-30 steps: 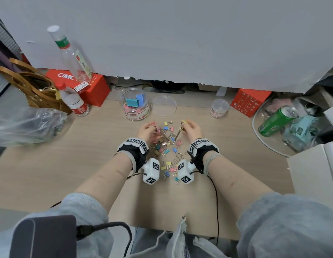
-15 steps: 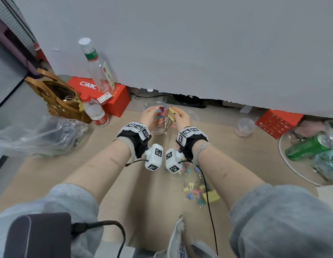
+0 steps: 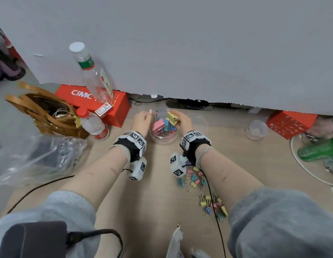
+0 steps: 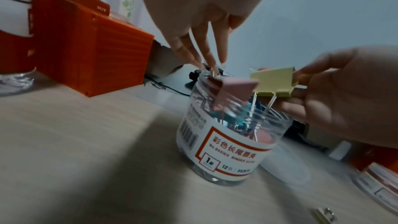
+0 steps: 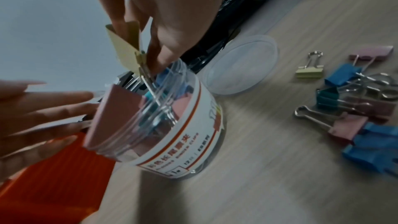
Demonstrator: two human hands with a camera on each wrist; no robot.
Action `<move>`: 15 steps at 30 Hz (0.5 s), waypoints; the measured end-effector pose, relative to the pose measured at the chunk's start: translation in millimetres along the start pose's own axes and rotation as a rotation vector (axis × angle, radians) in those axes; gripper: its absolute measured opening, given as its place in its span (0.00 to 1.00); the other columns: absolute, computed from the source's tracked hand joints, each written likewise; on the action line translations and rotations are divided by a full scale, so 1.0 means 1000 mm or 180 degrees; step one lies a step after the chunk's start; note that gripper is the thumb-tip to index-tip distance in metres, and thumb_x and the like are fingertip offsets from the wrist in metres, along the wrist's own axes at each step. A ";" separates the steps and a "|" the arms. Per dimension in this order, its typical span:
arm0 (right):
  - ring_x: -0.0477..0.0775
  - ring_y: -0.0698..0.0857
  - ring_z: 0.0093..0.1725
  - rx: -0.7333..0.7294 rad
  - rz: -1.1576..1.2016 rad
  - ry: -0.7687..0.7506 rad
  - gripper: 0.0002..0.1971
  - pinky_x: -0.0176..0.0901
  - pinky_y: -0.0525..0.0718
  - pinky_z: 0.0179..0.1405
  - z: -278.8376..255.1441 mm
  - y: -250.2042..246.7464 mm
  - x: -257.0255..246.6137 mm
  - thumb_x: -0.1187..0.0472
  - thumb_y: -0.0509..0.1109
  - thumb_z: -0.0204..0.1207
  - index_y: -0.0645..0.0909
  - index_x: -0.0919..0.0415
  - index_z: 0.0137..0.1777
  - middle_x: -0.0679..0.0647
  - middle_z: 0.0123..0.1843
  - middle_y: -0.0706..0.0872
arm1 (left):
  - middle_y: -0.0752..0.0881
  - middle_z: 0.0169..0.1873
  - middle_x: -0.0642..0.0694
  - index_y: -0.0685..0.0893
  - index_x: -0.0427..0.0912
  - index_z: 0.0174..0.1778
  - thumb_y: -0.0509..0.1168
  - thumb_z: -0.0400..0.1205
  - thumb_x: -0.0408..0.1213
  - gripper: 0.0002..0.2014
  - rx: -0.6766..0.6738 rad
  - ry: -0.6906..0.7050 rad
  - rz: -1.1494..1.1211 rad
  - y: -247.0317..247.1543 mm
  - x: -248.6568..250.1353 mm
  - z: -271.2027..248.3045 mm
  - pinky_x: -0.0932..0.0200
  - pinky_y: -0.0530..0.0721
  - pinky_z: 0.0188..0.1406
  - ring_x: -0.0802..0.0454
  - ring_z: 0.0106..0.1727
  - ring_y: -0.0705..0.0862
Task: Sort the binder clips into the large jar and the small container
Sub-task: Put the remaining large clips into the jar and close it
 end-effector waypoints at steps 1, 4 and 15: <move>0.50 0.81 0.50 0.0028 0.0005 0.0039 0.19 0.22 0.80 0.35 -0.001 0.001 0.000 0.71 0.54 0.79 0.82 0.66 0.63 0.60 0.62 0.81 | 0.82 0.51 0.33 0.85 0.30 0.47 0.51 0.87 0.40 0.21 0.0087 0.0088 0.0116 -0.003 -0.001 -0.001 0.56 0.71 0.52 0.43 0.50 0.79; 0.50 0.81 0.54 0.0290 -0.0303 -0.0100 0.16 0.37 0.77 0.52 -0.002 0.003 -0.003 0.63 0.57 0.81 0.86 0.63 0.57 0.60 0.60 0.85 | 0.78 0.58 0.35 0.82 0.34 0.61 0.53 0.86 0.43 0.19 0.0145 0.0101 0.0246 -0.005 -0.006 0.002 0.63 0.68 0.56 0.43 0.60 0.78; 0.54 0.63 0.81 0.0085 -0.0828 0.0584 0.26 0.45 0.56 0.79 -0.011 -0.002 0.023 0.44 0.43 0.85 0.59 0.53 0.80 0.54 0.81 0.65 | 0.72 0.72 0.38 0.64 0.46 0.76 0.53 0.85 0.49 0.24 -0.0887 -0.1456 -0.1144 0.042 -0.042 -0.003 0.39 0.83 0.59 0.32 0.65 0.79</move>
Point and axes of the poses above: each hand's wrist, its own z-axis towards the middle knuckle, its own y-axis out of the palm, x = y × z, the point moved 4 cm from there along z, towards the middle knuckle
